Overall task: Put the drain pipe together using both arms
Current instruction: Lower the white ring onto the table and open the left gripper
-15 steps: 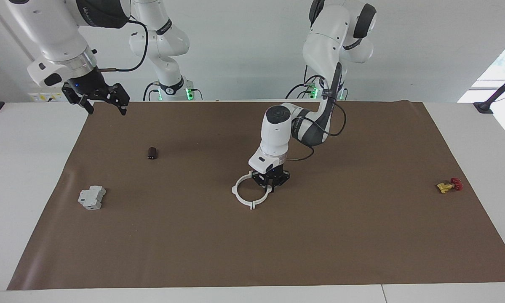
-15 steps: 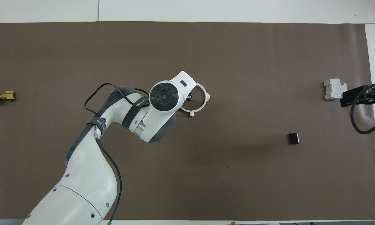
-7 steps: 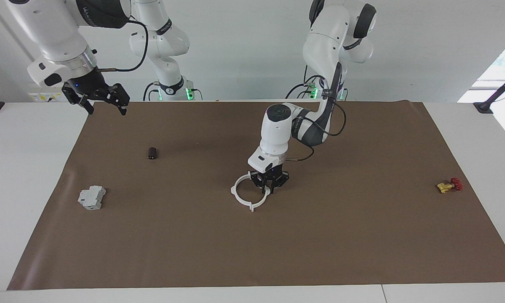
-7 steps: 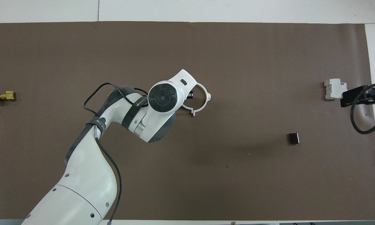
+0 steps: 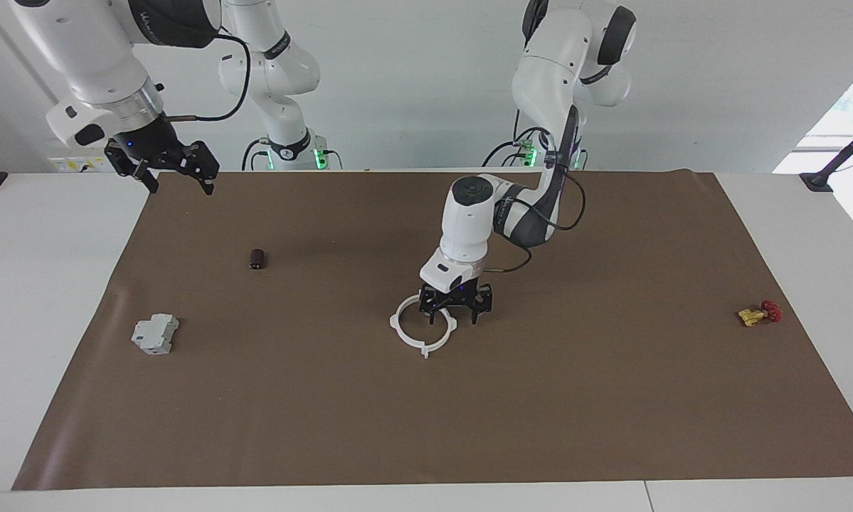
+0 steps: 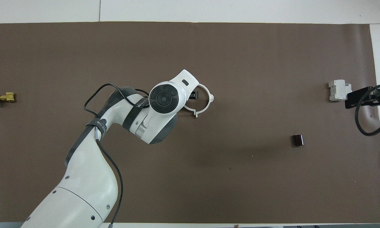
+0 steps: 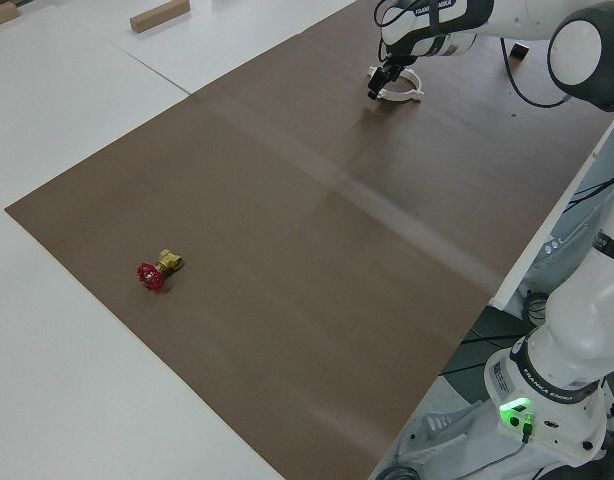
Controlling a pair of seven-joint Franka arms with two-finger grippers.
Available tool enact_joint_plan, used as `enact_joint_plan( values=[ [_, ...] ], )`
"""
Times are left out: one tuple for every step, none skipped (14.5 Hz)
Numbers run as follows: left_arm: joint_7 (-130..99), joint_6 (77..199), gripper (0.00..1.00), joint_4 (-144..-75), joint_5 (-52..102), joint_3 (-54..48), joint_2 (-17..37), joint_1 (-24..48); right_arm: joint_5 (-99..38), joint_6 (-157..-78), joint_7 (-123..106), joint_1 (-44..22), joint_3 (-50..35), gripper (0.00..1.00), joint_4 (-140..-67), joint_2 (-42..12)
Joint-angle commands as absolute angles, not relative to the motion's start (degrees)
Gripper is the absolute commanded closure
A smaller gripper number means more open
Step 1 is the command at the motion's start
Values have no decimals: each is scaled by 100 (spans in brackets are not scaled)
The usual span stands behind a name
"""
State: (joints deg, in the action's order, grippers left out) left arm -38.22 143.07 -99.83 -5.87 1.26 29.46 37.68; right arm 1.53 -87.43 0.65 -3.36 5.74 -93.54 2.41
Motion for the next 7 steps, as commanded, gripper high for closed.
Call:
enact_joint_plan(
  values=[
    [-3981,14405,0,-9985,-388,149,2848,3683,97,-8701,-88,-246,545,0,-9387,264],
    [-3990,14397,0,-9993,-361,149,2830,3639,105,-8701,-88,-246,545,0,-9387,264],
    [-3982,14353,0,-9984,-360,149,2795,3534,97,-8701,-88,-246,545,0,-9387,264],
    [-3973,14326,0,-10028,-360,149,2638,3438,97,-8701,-88,-246,545,0,-9387,264],
    [-3964,14265,0,-10081,-360,149,2480,3341,97,-8701,-88,-246,545,0,-9387,264],
    [-3920,14195,0,-10072,-360,149,2444,3322,97,-8701,-88,-246,545,0,-9387,264],
    [-3876,14194,0,-10072,-360,158,2443,3261,97,-8701,-88,-246,545,0,-9387,264]
  ],
)
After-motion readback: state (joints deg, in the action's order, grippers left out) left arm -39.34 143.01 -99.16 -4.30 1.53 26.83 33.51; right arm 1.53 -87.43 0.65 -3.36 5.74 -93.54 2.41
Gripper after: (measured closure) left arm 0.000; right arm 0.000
